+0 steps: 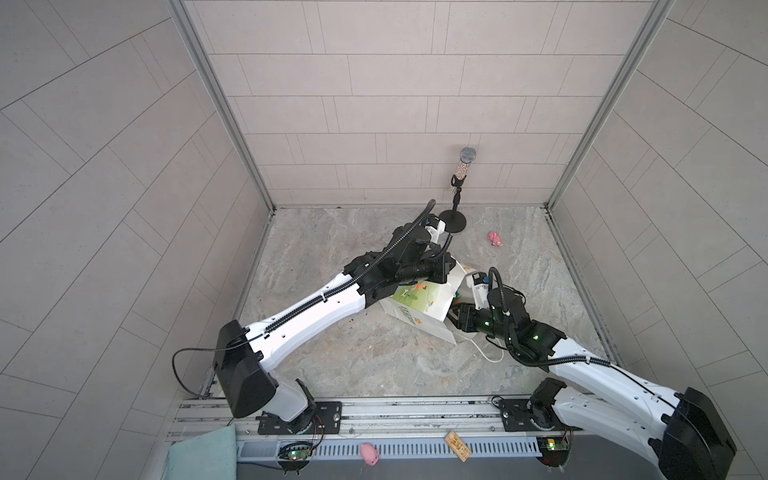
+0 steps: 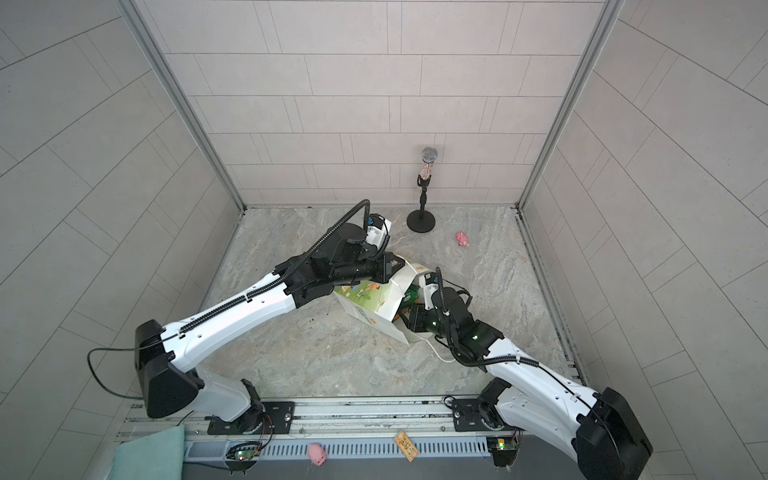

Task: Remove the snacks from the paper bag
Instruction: 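Reach the right gripper into the bag opening toward the green FOX'S packets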

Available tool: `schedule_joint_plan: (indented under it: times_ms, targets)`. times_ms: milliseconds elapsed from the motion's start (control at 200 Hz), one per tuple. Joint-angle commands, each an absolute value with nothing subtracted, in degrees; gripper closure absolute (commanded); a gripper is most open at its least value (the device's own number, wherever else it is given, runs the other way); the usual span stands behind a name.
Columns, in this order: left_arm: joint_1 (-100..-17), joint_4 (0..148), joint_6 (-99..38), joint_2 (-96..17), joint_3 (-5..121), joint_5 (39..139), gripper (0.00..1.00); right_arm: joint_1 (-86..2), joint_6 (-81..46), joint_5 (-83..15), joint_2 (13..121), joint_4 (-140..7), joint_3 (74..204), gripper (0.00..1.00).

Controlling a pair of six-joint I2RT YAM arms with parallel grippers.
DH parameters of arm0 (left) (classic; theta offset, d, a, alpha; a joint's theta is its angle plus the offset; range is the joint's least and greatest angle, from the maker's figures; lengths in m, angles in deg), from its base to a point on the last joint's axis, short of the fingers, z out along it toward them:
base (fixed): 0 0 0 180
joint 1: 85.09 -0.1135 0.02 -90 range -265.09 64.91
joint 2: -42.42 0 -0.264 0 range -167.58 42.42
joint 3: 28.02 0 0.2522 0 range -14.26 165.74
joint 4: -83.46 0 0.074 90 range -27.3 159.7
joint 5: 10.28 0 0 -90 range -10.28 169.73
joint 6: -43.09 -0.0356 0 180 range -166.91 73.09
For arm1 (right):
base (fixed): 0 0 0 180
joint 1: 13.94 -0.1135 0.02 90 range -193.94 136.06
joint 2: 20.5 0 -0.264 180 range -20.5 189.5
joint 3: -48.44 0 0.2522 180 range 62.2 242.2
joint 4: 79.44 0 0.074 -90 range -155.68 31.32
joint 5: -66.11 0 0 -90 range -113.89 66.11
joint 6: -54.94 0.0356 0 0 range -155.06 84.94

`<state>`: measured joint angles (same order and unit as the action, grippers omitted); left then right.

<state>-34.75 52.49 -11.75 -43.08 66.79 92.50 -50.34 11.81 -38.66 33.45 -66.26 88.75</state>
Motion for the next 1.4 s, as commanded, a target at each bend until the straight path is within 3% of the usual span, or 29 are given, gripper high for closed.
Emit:
schedule_joint_plan:
  times_ms: [0,235,640,1391]
  targets:
    - [-34.64,54.57,-11.57,-41.44,66.34,91.01,1.0,-51.25,17.3,-32.73,34.13,-69.69,86.92,0.6]
    - [-34.64,55.03,-11.58,-41.19,66.23,90.82,1.0,-52.47,24.12,-24.09,33.44,-71.97,84.2,0.62]
    - [-34.69,54.67,-11.66,-40.64,66.07,91.02,1.0,-52.46,28.28,-18.86,36.6,-76.11,84.79,0.65]
    - [-34.64,55.55,-11.62,-41.53,66.51,91.19,1.0,-52.52,33.09,-22.39,48.76,-86.07,87.0,0.6]
